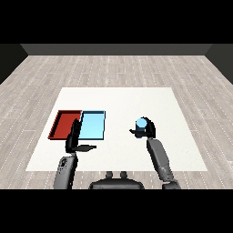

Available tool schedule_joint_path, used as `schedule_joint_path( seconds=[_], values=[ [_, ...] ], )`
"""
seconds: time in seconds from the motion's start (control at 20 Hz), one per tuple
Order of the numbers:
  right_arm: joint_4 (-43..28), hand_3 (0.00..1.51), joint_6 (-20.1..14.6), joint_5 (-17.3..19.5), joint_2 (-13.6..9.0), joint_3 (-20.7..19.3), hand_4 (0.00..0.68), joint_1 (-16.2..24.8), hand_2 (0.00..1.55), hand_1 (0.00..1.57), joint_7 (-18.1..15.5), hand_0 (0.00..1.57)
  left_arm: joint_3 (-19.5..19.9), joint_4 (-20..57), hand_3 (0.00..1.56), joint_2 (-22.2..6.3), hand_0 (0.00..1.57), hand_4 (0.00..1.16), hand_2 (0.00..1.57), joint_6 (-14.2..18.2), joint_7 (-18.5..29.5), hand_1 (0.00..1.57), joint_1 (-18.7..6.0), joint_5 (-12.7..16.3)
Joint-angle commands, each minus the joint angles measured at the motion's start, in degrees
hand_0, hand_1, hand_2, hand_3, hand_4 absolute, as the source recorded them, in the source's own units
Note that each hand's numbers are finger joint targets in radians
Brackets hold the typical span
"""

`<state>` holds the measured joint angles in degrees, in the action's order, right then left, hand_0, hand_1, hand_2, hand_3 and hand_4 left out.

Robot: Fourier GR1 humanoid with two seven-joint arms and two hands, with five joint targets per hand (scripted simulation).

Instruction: Pick the blue can and put it in the blue box

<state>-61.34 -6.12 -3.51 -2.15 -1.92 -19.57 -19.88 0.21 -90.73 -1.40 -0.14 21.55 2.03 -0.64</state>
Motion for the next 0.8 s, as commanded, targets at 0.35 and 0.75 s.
schedule_joint_path(
  seconds=[0.35,0.75],
  values=[
    [-8.2,1.35,-0.3,1.5,2.0,3.3,0.539,-1.7,1.47,1.45,3.5,1.45,-10.2,1.8,0.0,1.4,0.0,0.0,0.0,6.7,-2.6,0.0,-3.9,0.3],
    [-14.4,1.34,-1.4,0.8,1.4,5.9,0.553,0.0,1.47,1.45,6.7,1.45,-8.1,1.4,0.0,1.4,0.0,0.0,0.0,1.8,-4.7,0.0,-6.6,1.8]
  ],
)
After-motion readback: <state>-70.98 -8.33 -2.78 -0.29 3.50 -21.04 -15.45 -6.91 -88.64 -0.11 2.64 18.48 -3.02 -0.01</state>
